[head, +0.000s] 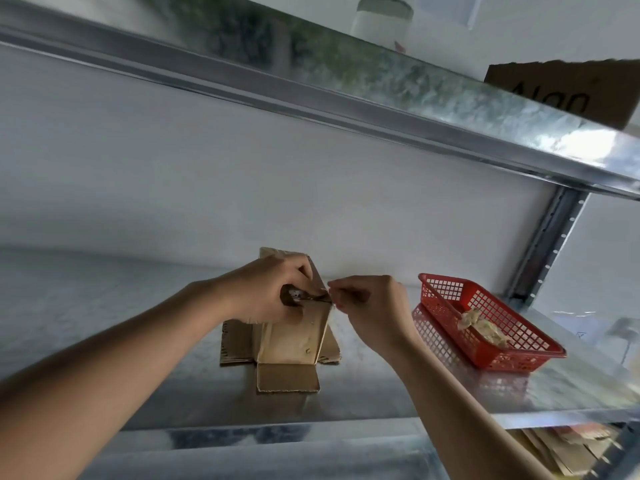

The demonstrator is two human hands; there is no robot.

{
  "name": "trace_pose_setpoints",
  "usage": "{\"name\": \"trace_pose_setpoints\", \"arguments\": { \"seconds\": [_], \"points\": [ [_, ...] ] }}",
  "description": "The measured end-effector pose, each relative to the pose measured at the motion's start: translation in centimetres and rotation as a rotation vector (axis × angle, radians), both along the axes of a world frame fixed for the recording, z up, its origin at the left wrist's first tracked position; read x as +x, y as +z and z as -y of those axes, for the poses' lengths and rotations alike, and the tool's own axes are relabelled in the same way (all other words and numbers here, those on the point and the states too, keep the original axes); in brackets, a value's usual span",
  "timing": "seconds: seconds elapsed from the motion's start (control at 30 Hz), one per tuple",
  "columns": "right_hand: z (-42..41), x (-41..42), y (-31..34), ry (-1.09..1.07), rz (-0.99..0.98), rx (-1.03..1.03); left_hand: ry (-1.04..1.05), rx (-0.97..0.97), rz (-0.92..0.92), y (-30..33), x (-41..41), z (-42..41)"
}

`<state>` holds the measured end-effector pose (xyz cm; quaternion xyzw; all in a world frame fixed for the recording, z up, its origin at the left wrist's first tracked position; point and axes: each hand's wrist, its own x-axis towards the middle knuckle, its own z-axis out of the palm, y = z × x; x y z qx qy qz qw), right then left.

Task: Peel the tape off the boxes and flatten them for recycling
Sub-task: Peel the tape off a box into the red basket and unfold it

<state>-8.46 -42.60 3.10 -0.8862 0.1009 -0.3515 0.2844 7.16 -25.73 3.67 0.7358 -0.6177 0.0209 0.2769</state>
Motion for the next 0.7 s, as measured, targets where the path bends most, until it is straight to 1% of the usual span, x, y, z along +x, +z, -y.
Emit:
{"name": "trace_pose_setpoints", "arguments": {
  "seconds": [0.03, 0.1, 0.2, 0.33, 0.37, 0.5, 0.6, 0.7],
  "points": [
    [-0.1, -0.1, 0.1, 0.026, -0.027, -0.019, 0.003, 0.000, -0.004, 0.0, -0.1, 0.0],
    [-0.2, -0.5, 0.4, 0.084, -0.092, 0.025, 0.009, -0.001, -0.011, 0.0, -0.1, -0.1],
    [-0.1, -0.9, 0.6, 0.173, -0.156, 0.199, 0.018, -0.021, -0.014, -0.1, -0.2, -0.2],
    [-0.1, -1.4, -0.2, 0.263, -0.175, 0.466, 0.026, -0.076, -0.003, -0.4, -0.4, -0.1],
    [-0.1, -1.5, -0.7, 0.263, -0.156, 0.480, 0.030, -0.088, 0.001, -0.5, -0.5, -0.1],
    [-0.5, -1.0, -2.1, 0.197, 0.047, 0.485, 0.056, -0.096, 0.024, -0.6, -0.4, 0.2],
    [-0.4, -0.6, -2.8, 0.198, 0.055, 0.458, 0.057, -0.078, 0.027, -0.4, 0.2, -0.1],
    [-0.2, -0.5, -2.6, 0.138, 0.003, 0.308, 0.050, -0.069, 0.016, -0.5, 0.9, -0.4]
  ]
}}
